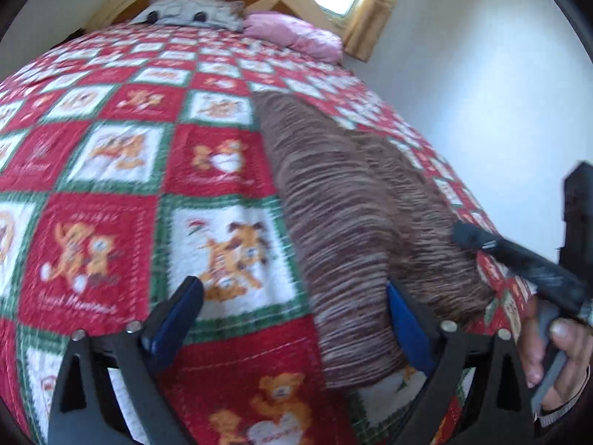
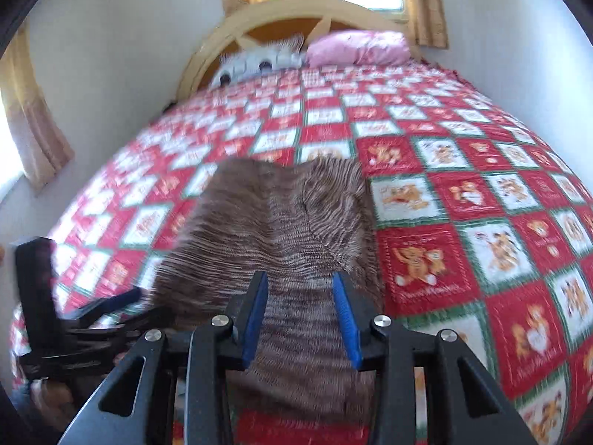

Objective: Fold small clothes
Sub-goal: 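Open both tools and release the folded sweater onto the quilt, then grasp the folded sweater edge with the left tool while the right tool grasps beside it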

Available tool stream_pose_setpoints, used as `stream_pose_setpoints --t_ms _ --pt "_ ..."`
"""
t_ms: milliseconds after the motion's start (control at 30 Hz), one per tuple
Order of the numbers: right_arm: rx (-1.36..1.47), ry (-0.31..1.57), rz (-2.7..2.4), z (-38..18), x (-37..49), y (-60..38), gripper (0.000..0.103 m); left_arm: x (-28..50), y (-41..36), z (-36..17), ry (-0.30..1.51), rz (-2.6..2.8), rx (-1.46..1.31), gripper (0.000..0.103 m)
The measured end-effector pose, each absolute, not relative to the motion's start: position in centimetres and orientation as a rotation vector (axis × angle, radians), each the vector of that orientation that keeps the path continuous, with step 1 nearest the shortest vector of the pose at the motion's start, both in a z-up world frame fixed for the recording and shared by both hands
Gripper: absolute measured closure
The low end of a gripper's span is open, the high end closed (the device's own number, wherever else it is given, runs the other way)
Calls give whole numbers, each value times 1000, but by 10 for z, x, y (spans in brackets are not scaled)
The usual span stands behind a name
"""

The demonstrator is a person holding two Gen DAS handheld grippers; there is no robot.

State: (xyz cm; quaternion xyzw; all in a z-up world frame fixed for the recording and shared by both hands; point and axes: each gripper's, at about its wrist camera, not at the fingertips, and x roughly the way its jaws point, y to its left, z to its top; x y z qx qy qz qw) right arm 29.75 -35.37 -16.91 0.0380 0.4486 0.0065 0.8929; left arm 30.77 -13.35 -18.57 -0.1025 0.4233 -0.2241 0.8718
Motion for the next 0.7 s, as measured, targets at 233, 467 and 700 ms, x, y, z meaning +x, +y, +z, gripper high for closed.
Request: stream_pose_setpoints --t_ms 233,467,700 --pt "-87 914 -44 -150 303 -330 65 297 -155 -185 887 -453 -63 0" --pt "-167 869 149 -134 342 -265 65 293 -137 -183 872 -446 -138 0" --pt "-154 1016 142 -185 380 -262 65 292 -125 -184 863 -429 -199 0"
